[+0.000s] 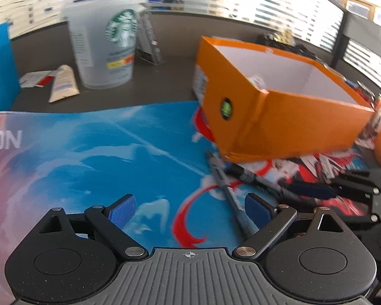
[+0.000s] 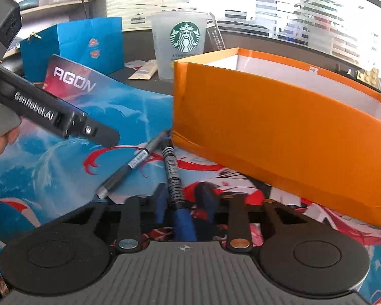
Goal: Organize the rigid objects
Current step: 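Grasp a black pen with the left gripper while the right gripper grasps a black marker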
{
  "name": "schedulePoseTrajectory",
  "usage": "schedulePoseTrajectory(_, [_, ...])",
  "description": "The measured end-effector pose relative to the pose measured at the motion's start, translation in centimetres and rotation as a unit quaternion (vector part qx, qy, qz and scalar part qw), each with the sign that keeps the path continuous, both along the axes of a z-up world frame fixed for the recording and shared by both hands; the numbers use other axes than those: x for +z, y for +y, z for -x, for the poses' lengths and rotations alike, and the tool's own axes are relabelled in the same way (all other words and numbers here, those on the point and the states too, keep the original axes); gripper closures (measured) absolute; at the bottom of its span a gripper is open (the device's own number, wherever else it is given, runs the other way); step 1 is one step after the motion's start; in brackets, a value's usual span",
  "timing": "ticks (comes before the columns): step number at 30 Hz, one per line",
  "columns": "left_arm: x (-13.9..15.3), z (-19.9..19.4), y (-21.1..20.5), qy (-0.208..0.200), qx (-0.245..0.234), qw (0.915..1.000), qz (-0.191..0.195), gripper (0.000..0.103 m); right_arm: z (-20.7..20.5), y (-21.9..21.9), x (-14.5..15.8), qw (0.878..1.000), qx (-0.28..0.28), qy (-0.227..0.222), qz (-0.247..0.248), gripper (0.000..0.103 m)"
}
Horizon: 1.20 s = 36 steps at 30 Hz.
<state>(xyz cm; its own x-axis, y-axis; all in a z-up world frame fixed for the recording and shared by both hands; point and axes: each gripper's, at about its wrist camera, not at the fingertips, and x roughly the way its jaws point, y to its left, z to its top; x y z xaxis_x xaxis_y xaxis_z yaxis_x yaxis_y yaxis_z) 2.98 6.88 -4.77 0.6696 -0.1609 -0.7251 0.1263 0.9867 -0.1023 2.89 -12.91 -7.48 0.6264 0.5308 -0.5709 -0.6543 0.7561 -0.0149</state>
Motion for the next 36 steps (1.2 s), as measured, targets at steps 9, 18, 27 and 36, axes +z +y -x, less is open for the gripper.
schedulePoseTrajectory(9, [-1.2,0.6,-4.0,0.002,-0.034,0.9985,-0.043,0.009,0.8,-2.4,0.0,1.000,-0.013,-0.007,0.016,0.085])
schedulePoseTrajectory(18, [-2.1,1.7,-5.2,-0.053,-0.050,0.9960,-0.052,0.074,1.0,-3.9,-0.1,0.999,-0.033,-0.014,0.013,0.083])
schedulePoseTrajectory(27, [-1.9,2.4,-5.6,-0.056,-0.047,0.9952,-0.065,0.090,1.7,-2.9,0.0,0.999,-0.023,-0.026,0.032,0.081])
schedulePoseTrajectory(36, [-1.8,2.8,-4.9,-0.046,-0.038,0.9974,-0.040,0.091,1.1,-1.5,0.0,0.999,-0.008,-0.023,0.030,0.091])
